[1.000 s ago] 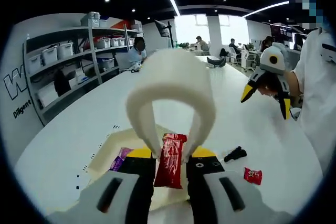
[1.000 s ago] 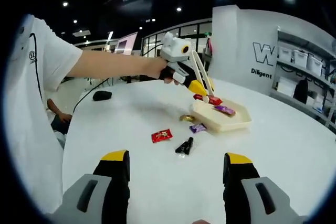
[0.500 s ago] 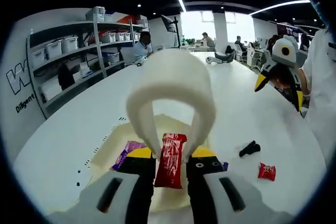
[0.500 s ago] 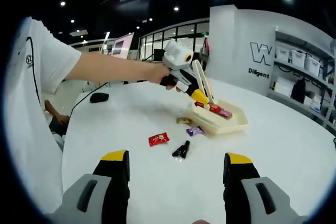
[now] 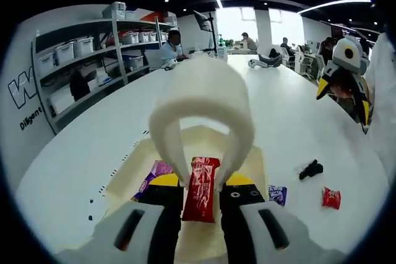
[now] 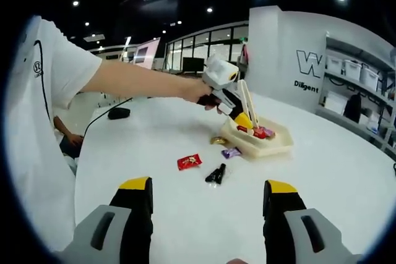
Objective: Place the target food into the container with the food tongs after gripping and lifting it, then release it inside without dropping or visibly crushing the food.
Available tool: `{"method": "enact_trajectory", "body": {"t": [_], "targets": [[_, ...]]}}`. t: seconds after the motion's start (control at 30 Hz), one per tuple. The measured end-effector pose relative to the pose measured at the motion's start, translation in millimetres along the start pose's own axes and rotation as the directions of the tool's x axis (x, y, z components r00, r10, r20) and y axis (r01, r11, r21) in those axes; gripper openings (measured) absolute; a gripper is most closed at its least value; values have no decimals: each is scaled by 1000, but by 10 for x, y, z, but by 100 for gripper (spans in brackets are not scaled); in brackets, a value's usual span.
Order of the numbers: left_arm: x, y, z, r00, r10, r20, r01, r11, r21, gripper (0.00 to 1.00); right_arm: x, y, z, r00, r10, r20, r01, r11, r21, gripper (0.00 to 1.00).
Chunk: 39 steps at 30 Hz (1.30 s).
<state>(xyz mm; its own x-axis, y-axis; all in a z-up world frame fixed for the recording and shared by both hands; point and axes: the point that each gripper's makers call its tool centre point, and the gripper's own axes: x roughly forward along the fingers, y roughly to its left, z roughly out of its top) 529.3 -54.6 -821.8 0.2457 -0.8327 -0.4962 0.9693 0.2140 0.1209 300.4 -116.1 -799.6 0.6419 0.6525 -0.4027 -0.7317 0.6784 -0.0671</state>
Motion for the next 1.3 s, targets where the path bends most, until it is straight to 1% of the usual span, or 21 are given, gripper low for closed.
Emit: {"method": "enact_trajectory", "body": {"t": [0.47, 0.77, 1.0, 1.3], "targets": [[106, 111, -93, 999, 17, -34, -16, 1000, 14, 21, 2, -1, -58, 1000, 7, -6, -7, 1000, 6, 70], [139, 181, -128, 998, 20, -56, -18, 999, 45, 21, 30, 30, -91, 1000, 22, -10, -22, 1000, 6, 70], [167, 233, -114, 998, 18, -56, -15, 998, 65, 21, 32, 32, -112, 1000, 24, -12, -24, 1000, 9, 70], [164, 245, -114, 998, 15, -59, -10, 997, 77, 21, 38, 32, -117, 1000, 28, -12, -27, 1000, 7, 70]]}}
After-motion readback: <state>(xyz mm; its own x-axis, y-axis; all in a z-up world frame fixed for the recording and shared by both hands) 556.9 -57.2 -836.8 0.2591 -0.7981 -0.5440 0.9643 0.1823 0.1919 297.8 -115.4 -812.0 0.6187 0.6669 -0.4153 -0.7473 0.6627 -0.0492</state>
